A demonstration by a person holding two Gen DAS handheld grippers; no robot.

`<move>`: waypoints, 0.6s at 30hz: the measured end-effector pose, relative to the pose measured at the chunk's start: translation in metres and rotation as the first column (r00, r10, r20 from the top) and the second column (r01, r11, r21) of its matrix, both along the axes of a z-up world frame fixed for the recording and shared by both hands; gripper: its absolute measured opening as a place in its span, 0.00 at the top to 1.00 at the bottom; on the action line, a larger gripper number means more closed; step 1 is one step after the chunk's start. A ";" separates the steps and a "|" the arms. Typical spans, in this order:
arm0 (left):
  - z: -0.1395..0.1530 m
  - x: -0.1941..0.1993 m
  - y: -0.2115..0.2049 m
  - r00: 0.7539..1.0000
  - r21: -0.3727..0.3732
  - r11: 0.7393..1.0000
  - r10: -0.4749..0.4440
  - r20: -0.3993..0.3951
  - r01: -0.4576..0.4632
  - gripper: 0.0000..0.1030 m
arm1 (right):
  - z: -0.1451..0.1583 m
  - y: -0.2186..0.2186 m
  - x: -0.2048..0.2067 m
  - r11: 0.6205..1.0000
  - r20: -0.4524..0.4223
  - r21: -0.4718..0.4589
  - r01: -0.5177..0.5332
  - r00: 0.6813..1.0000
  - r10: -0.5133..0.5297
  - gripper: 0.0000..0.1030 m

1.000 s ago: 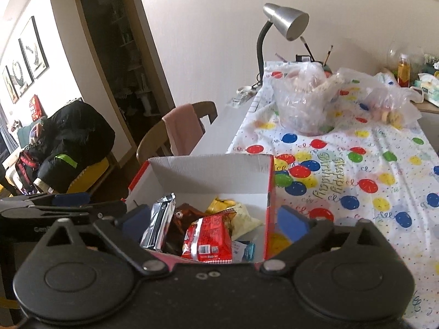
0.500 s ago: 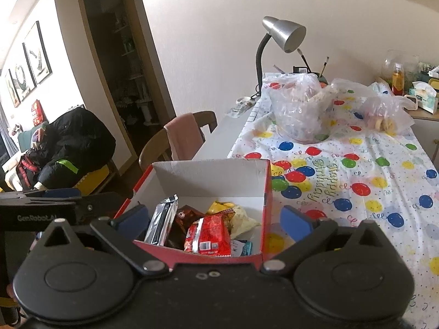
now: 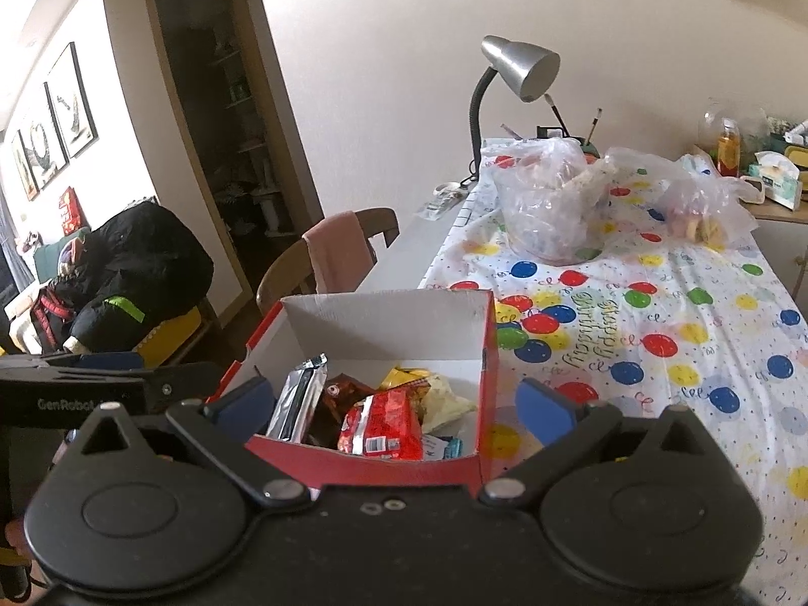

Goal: Organize snacks

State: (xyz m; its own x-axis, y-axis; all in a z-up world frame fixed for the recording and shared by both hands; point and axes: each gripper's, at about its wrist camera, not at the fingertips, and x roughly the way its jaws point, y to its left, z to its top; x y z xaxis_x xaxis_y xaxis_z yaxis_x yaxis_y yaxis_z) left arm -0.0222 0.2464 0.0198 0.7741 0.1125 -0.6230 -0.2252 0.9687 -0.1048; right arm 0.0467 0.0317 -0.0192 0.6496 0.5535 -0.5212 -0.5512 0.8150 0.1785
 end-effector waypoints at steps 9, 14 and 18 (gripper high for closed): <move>0.001 -0.002 -0.003 1.000 0.002 1.000 0.001 -0.002 -0.001 0.00 | -0.001 -0.005 -0.003 1.000 -0.002 0.009 0.004 1.000 -0.004 0.00; 0.002 -0.004 -0.006 1.000 0.001 1.000 0.000 -0.003 0.000 0.00 | 0.000 -0.006 -0.004 1.000 0.000 0.010 0.003 1.000 -0.003 0.00; 0.004 -0.008 -0.009 1.000 -0.002 1.000 -0.001 -0.004 0.001 0.00 | 0.001 -0.005 -0.006 1.000 0.001 0.003 0.004 1.000 -0.004 0.00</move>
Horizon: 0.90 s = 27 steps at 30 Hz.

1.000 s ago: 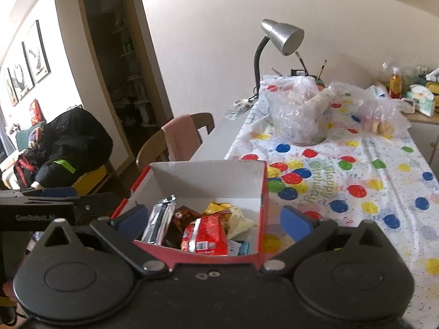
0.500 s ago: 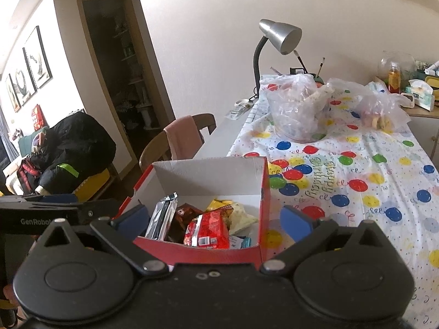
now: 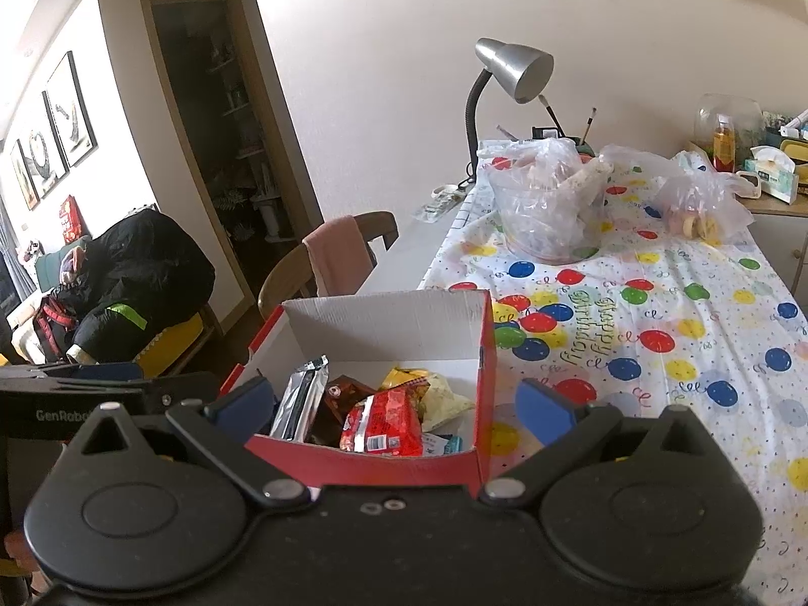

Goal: Organize snacks

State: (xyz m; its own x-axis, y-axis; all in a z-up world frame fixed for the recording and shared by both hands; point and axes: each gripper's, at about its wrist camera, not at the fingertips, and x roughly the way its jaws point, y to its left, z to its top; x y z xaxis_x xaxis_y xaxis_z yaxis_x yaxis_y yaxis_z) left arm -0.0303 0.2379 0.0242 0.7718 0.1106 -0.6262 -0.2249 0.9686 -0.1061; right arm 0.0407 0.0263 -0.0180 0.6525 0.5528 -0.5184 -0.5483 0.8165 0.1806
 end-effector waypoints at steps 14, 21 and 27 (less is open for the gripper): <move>0.013 -0.009 -0.003 1.000 -0.010 1.000 -0.011 0.022 0.011 0.00 | 0.011 0.007 -0.003 1.000 0.032 -0.012 0.000 0.999 0.000 0.00; 0.016 -0.011 -0.002 1.000 -0.013 1.000 -0.013 0.027 0.013 0.00 | 0.012 0.009 -0.004 1.000 0.034 -0.015 -0.004 0.999 0.004 0.00; 0.016 -0.012 -0.002 1.000 -0.013 1.000 -0.013 0.025 0.013 0.00 | 0.013 0.012 -0.004 1.000 0.033 -0.018 -0.011 0.999 0.011 0.00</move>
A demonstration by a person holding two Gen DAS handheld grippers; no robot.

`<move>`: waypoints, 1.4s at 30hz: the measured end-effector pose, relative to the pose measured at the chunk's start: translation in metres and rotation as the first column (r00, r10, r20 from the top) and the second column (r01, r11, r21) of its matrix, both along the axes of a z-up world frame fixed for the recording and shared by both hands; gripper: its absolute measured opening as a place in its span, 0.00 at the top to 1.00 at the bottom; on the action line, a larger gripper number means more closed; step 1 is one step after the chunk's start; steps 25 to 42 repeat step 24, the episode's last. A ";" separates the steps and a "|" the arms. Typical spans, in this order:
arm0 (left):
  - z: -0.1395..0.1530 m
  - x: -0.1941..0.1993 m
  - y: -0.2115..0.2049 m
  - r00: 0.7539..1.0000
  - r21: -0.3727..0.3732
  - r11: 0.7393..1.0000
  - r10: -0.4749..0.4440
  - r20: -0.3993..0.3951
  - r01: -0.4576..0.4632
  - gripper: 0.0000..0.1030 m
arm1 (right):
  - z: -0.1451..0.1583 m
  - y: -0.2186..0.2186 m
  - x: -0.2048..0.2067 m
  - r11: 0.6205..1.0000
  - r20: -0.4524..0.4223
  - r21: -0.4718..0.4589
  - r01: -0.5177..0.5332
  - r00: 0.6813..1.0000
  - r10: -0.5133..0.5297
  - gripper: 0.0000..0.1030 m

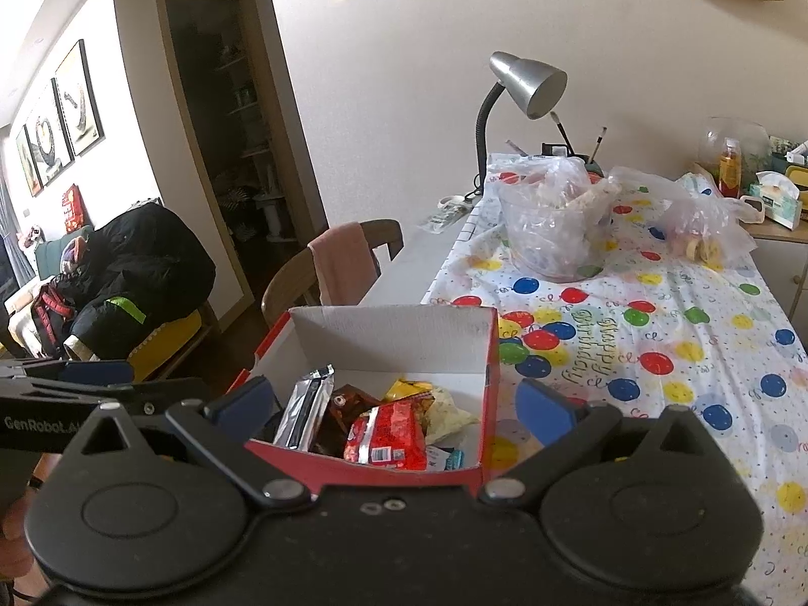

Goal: Organize snacks

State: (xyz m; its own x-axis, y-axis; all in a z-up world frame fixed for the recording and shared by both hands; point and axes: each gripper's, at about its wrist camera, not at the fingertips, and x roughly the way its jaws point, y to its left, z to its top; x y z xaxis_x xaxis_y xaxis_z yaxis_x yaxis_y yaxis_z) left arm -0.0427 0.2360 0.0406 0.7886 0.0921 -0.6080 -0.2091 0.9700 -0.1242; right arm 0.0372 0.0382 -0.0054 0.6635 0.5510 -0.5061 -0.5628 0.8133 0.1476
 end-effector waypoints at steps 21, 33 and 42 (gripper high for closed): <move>-0.005 0.002 0.001 1.000 -0.019 1.000 0.002 -0.018 -0.003 0.00 | -0.005 0.001 -0.001 1.000 -0.023 0.005 0.001 1.000 0.000 0.00; -0.007 0.003 0.001 1.000 -0.020 1.000 0.003 -0.024 -0.003 0.00 | -0.006 0.000 0.000 1.000 -0.031 0.008 0.003 1.000 -0.003 0.00; -0.007 0.003 0.001 1.000 -0.020 1.000 0.003 -0.024 -0.003 0.00 | -0.006 0.000 0.000 1.000 -0.031 0.008 0.003 1.000 -0.003 0.00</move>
